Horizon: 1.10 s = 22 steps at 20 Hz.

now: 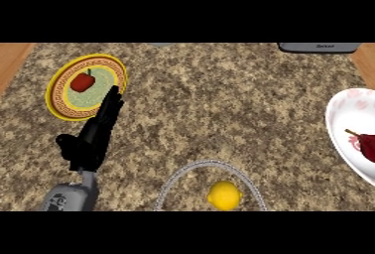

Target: Pick the pear from the placemat and place it in the bowl

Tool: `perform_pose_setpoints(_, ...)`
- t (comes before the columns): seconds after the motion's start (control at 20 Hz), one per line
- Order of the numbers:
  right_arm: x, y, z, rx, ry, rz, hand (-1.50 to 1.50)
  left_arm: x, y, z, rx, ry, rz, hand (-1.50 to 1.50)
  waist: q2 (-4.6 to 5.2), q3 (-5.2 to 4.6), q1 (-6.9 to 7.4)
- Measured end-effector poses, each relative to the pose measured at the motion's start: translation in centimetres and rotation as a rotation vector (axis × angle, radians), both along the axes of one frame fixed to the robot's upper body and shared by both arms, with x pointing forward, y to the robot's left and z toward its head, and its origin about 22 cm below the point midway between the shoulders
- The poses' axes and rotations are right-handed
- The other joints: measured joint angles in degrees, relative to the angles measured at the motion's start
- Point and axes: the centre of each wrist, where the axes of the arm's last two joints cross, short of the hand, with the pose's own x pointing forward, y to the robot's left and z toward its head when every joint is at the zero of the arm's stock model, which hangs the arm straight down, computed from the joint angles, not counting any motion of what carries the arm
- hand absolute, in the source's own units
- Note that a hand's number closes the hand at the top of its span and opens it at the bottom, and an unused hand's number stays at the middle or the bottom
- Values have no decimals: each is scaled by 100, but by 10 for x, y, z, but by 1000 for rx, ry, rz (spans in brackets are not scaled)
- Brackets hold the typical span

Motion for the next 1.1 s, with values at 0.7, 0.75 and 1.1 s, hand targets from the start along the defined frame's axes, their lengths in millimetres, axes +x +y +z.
perform_pose_setpoints(0.7,-37,-64,40,235,131,-152,-150,-2,3,-6,3,-2,12,0,18,10,-18)
perform_pose_setpoints(0.75,-38,-65,38,238,140,-152,-150,0,2,-4,3,-5,8,0,24,13,-12)
perform_pose_setpoints(1.1,-51,-73,40,247,181,-140,-150,2,4,-6,-1,0,15,0,31,28,-41)
